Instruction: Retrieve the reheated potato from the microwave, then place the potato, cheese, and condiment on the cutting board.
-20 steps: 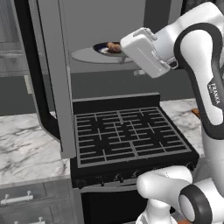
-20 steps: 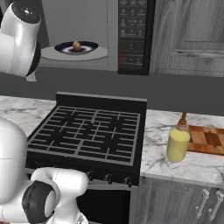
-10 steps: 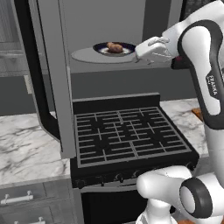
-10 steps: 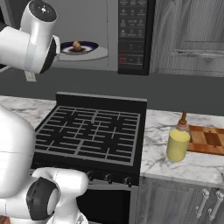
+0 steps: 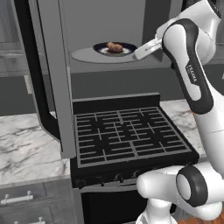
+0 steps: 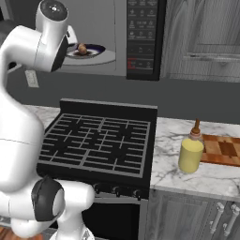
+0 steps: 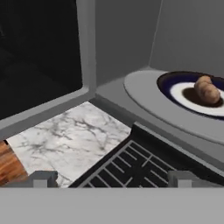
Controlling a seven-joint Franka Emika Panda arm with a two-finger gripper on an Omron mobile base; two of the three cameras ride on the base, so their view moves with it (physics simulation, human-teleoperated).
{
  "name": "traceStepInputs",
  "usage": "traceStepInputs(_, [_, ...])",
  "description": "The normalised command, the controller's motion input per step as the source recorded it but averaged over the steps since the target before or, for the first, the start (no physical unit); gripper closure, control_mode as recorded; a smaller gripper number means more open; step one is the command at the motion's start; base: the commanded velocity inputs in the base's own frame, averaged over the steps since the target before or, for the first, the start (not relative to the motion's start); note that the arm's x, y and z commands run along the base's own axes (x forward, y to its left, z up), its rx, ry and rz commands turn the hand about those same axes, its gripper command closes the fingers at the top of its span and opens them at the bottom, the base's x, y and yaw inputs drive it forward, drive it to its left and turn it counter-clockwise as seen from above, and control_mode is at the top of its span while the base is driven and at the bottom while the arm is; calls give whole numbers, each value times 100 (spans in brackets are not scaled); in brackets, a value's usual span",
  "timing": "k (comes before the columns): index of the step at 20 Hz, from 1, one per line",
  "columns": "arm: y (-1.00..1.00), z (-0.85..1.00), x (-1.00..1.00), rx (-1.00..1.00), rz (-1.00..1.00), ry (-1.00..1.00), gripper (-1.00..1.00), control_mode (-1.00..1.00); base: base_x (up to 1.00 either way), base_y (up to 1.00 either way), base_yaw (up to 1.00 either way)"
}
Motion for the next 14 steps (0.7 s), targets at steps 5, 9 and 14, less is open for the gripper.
traceStepInputs(5, [-7, 0, 67, -10, 0, -8, -100, -100, 0, 0, 0])
traceStepInputs(9, [-1, 1, 61, 0, -3, 0, -100, -100, 0, 0, 0])
traceStepInputs(14, [2, 3, 69, 5, -5, 0, -100, -100, 0, 0, 0])
